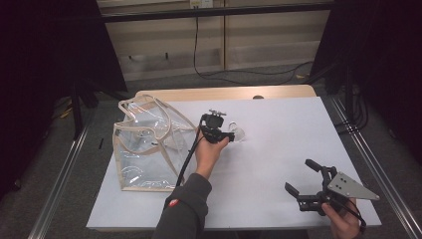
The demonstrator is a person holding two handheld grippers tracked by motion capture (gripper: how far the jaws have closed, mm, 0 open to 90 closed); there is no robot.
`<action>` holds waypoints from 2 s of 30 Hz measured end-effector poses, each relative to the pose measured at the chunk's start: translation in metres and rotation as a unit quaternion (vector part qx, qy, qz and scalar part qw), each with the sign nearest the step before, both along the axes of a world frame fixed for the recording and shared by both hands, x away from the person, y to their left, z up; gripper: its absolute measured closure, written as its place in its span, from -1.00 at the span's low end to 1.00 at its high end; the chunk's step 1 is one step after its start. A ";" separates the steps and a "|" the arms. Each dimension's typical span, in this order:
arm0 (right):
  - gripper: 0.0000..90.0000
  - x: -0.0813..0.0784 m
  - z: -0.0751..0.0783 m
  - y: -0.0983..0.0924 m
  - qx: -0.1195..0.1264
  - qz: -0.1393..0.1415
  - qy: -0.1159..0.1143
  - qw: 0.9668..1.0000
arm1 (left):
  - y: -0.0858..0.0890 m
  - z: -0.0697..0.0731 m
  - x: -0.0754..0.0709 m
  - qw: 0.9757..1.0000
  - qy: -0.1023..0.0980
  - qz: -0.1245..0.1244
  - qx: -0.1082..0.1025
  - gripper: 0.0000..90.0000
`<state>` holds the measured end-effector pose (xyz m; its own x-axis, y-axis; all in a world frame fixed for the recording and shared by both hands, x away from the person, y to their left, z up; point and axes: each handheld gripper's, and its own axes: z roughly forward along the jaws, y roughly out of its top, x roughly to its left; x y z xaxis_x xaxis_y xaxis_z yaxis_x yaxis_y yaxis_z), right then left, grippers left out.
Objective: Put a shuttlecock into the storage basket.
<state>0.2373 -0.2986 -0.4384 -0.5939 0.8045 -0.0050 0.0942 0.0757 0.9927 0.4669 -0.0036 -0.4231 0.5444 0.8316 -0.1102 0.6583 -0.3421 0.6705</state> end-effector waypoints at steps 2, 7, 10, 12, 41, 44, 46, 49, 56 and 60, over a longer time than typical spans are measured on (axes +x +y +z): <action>-0.98 0.000 0.000 0.000 0.001 0.000 0.000 1.000 | 0.000 -0.001 0.001 1.000 -0.001 -0.001 -0.002 -0.18; -0.98 0.000 0.000 0.000 0.001 0.000 -0.001 1.000 | -0.003 -0.005 0.002 1.000 -0.003 -0.001 -0.005 -0.06; -0.98 0.000 0.000 0.000 0.002 -0.001 -0.001 1.000 | -0.003 -0.005 0.004 1.000 -0.003 0.000 -0.007 0.01; -0.98 0.000 0.000 -0.001 0.002 -0.001 -0.001 1.000 | -0.003 -0.006 0.004 1.000 -0.006 0.003 -0.006 0.06; -0.98 -0.002 0.000 -0.004 0.007 -0.004 0.001 1.000 | -0.016 -0.020 0.019 0.998 0.029 0.020 -0.047 0.87; -0.98 -0.002 0.000 -0.004 0.007 -0.006 0.001 1.000 | -0.013 -0.015 0.017 0.998 0.032 0.017 -0.051 0.95; -0.98 -0.002 0.000 -0.004 0.007 -0.005 0.002 1.000 | -0.011 -0.011 0.016 0.998 0.034 0.016 -0.054 0.96; -0.98 -0.002 0.000 -0.004 0.007 -0.005 0.001 1.000 | -0.007 -0.005 0.014 0.998 0.037 0.014 -0.057 0.96; -0.98 -0.002 0.000 -0.003 0.006 -0.006 0.001 1.000 | 0.000 0.005 0.009 0.997 0.050 0.005 -0.063 0.97; -0.98 -0.002 0.000 -0.002 0.005 -0.005 0.001 1.000 | 0.003 0.012 0.006 0.996 0.058 -0.002 -0.067 0.97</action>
